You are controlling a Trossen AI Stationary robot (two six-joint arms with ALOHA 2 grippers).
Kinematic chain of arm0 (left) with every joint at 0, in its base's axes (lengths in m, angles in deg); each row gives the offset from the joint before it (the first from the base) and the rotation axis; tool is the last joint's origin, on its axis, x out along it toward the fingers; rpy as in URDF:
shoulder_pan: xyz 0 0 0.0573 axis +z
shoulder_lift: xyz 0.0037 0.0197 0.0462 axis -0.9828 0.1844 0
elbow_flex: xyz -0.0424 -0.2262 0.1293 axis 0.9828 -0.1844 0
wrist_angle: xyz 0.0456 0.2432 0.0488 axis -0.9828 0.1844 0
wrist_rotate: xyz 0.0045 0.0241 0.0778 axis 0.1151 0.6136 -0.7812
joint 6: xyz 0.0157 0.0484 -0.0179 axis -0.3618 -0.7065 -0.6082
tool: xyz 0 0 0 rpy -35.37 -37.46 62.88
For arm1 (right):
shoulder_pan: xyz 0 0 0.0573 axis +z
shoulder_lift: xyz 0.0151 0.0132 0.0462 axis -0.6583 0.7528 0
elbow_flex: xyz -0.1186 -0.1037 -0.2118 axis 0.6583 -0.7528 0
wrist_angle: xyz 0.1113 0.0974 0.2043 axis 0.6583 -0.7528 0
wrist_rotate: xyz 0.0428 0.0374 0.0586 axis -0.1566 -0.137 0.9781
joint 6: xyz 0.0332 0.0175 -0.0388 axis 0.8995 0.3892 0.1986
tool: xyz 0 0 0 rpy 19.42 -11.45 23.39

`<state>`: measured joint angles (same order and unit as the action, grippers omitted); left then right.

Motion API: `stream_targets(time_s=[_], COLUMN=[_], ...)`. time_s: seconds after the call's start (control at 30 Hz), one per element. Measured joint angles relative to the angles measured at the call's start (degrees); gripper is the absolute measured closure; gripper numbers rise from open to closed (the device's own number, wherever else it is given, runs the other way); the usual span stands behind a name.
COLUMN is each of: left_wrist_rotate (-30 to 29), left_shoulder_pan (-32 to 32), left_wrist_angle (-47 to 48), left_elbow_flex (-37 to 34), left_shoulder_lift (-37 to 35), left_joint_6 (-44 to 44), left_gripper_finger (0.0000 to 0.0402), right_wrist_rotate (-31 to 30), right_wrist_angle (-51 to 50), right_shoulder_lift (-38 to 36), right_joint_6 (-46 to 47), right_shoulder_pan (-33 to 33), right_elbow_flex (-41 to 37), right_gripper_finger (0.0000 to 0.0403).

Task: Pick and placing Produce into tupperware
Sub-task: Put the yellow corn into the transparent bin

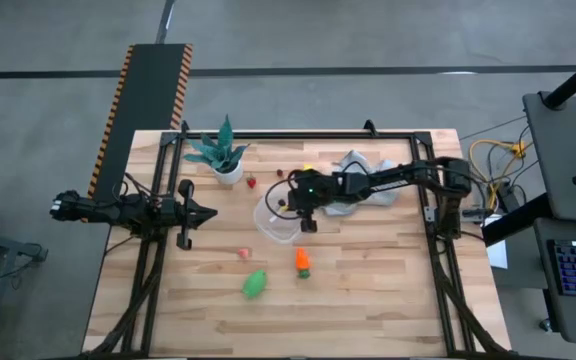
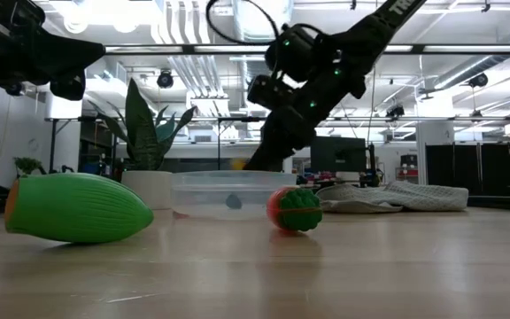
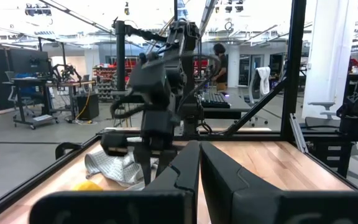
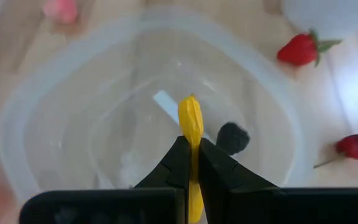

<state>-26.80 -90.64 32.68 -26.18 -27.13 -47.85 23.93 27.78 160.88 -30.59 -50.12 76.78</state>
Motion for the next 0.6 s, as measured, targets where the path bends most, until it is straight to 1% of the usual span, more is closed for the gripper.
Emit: stream_targets(time_s=[0.33, 0.47, 0.6], left_wrist_rotate=[0.0, 0.0, 0.0], left_shoulder_pan=[0.0, 0.0, 0.0], left_wrist_angle=[0.1, 0.1, 0.1], left_elbow_flex=[0.0, 0.0, 0.0], left_shoulder_lift=[0.1, 0.0, 0.2], left_joint_6=[0.3, 0.4, 0.4], left_gripper_finger=[0.0402, 0.0402, 0.0402], right_wrist_rotate=[-0.4, -0.5, -0.6], right_wrist_angle=[-5.7, -5.7, -6.8], right_shoulder_lift=[6.0, 5.9, 5.3], right_joint_6=[-0.3, -0.4, -0.3], right_shoulder_pan=[0.0, 0.0, 0.0], right_elbow_flex=[5.6, 5.7, 5.7], right_gripper_finger=[0.039, 0.039, 0.038])
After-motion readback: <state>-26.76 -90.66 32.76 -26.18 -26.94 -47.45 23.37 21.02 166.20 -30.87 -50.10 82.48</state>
